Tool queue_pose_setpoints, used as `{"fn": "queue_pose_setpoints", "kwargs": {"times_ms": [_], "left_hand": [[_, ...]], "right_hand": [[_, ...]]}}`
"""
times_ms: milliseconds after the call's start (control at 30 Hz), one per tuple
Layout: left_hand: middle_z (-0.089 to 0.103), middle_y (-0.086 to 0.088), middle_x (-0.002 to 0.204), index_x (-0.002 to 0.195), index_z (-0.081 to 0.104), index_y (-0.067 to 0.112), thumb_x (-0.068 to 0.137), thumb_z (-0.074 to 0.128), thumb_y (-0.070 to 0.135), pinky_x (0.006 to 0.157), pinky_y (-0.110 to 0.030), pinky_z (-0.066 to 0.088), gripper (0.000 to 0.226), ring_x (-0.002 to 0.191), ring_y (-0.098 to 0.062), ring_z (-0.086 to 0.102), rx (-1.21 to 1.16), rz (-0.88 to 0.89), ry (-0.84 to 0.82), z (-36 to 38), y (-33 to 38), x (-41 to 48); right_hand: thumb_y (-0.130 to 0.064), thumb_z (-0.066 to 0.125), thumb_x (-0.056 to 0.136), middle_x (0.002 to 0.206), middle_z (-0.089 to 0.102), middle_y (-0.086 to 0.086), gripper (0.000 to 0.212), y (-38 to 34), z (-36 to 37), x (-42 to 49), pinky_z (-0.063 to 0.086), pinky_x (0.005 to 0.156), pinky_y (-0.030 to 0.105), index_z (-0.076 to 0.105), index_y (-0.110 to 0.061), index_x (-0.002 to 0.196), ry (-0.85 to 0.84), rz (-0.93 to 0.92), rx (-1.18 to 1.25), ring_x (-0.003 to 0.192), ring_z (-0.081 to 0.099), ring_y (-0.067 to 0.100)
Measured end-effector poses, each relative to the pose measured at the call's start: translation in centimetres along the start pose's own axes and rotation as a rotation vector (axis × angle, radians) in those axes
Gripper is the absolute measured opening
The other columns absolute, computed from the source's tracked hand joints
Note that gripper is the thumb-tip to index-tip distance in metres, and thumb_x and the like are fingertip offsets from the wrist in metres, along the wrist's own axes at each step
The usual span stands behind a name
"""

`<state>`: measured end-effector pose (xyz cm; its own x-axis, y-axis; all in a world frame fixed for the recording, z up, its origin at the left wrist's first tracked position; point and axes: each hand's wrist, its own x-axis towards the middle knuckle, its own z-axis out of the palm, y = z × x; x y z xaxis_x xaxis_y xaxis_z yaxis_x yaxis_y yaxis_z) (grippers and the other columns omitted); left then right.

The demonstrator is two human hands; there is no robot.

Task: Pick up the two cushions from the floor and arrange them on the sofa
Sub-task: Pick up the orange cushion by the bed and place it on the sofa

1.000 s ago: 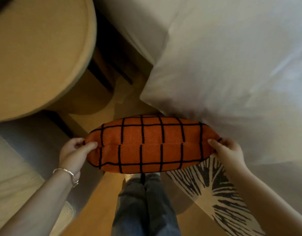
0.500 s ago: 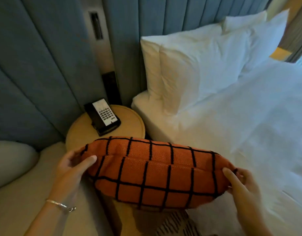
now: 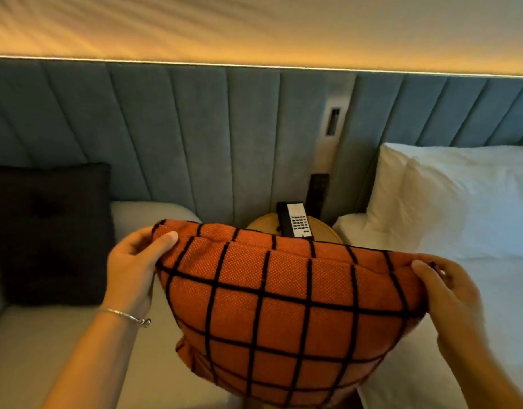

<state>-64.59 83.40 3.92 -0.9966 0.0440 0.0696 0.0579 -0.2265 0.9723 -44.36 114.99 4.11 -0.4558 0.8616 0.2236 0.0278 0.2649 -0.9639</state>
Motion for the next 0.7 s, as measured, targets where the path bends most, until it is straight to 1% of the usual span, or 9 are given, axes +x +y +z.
{"fn": "queue_pose_setpoints", "kwargs": {"times_ms": [67, 133, 200, 300, 367, 433, 567, 633, 700], "left_hand": [[0.070, 0.008, 0.063, 0.070, 0.071, 0.024, 0.072, 0.072, 0.014, 0.048, -0.025, 0.050, 0.011, 0.059, -0.013, 0.062, 0.028, -0.003, 0.074, -4.8, 1.3, 0.0], [0.070, 0.009, 0.060, 0.074, 0.071, 0.024, 0.073, 0.072, 0.015, 0.043, -0.021, 0.047, 0.008, 0.053, -0.010, 0.062, 0.042, -0.002, 0.110, -10.0, 2.5, -0.1], [0.072, 0.009, 0.064, 0.078, 0.070, 0.020, 0.071, 0.072, 0.014, 0.046, -0.018, 0.049, 0.010, 0.057, -0.006, 0.065, 0.051, -0.001, 0.127, -15.7, 3.7, -0.3], [0.074, 0.008, 0.070, 0.083, 0.070, 0.017, 0.058, 0.075, 0.020, 0.056, -0.017, 0.052, 0.026, 0.067, -0.006, 0.068, 0.043, -0.016, 0.193, -23.6, 5.3, -0.4], [0.074, 0.007, 0.073, 0.084, 0.070, 0.016, 0.054, 0.076, 0.022, 0.062, -0.019, 0.054, 0.031, 0.071, -0.008, 0.069, 0.042, -0.028, 0.236, -27.9, 6.3, -0.1], [0.074, 0.006, 0.072, 0.085, 0.069, 0.015, 0.059, 0.076, 0.016, 0.064, -0.019, 0.055, 0.027, 0.072, -0.009, 0.069, 0.043, -0.031, 0.269, -31.2, 7.1, 0.5], [0.073, 0.005, 0.071, 0.090, 0.068, 0.013, 0.071, 0.072, 0.006, 0.054, -0.014, 0.051, 0.020, 0.063, -0.004, 0.067, 0.120, -0.030, 0.308, -35.9, 8.0, 2.6], [0.070, -0.002, 0.082, 0.094, 0.067, 0.010, 0.072, 0.072, 0.006, 0.057, -0.014, 0.053, 0.023, 0.072, -0.011, 0.066, 0.171, -0.059, 0.327, -37.9, 7.7, 3.8], [0.068, -0.004, 0.089, 0.094, 0.066, 0.010, 0.072, 0.072, 0.005, 0.063, -0.015, 0.054, 0.024, 0.081, -0.015, 0.065, 0.201, -0.089, 0.352, -39.6, 7.1, 5.1]], "right_hand": [[-0.015, 0.055, 0.087, 0.082, 0.056, -0.006, 0.008, -1.2, 3.6, -1.8, 0.048, 0.049, 0.010, 0.059, -0.013, 0.094, -0.069, -0.015, -0.008, 0.075, 0.053, 0.007], [-0.019, 0.055, 0.087, 0.082, 0.057, -0.006, 0.007, -1.8, 7.3, -4.0, 0.050, 0.049, 0.017, 0.060, -0.017, 0.092, -0.135, 0.001, -0.009, 0.075, 0.053, 0.007], [-0.024, 0.056, 0.086, 0.085, 0.060, -0.004, 0.007, -2.1, 11.5, -6.5, 0.053, 0.050, 0.020, 0.062, -0.028, 0.083, -0.224, 0.033, 0.001, 0.078, 0.057, 0.011], [-0.029, 0.058, 0.084, 0.092, 0.064, -0.002, 0.008, -3.0, 17.2, -10.4, 0.056, 0.054, 0.024, 0.063, -0.034, 0.080, -0.336, 0.069, 0.025, 0.084, 0.060, 0.014], [-0.029, 0.058, 0.084, 0.092, 0.064, -0.002, 0.007, -4.1, 20.5, -12.9, 0.056, 0.054, 0.022, 0.063, -0.035, 0.082, -0.395, 0.077, 0.020, 0.084, 0.061, 0.014], [-0.028, 0.059, 0.084, 0.089, 0.065, -0.003, 0.007, -5.0, 23.2, -14.8, 0.054, 0.051, 0.019, 0.063, -0.033, 0.083, -0.429, 0.081, 0.027, 0.081, 0.062, 0.012], [-0.026, 0.058, 0.085, 0.089, 0.064, -0.003, 0.009, -5.9, 27.7, -17.4, 0.048, 0.061, 0.026, 0.063, -0.028, 0.092, -0.514, 0.088, -0.008, 0.082, 0.060, 0.012], [-0.024, 0.058, 0.085, 0.090, 0.063, -0.002, 0.014, -5.7, 29.8, -17.9, 0.048, 0.065, 0.030, 0.063, -0.021, 0.098, -0.552, 0.112, -0.039, 0.084, 0.060, 0.015], [-0.024, 0.058, 0.085, 0.092, 0.065, 0.002, 0.012, -5.4, 32.2, -18.5, 0.052, 0.070, 0.035, 0.063, -0.022, 0.096, -0.606, 0.148, -0.071, 0.086, 0.062, 0.019]]}}
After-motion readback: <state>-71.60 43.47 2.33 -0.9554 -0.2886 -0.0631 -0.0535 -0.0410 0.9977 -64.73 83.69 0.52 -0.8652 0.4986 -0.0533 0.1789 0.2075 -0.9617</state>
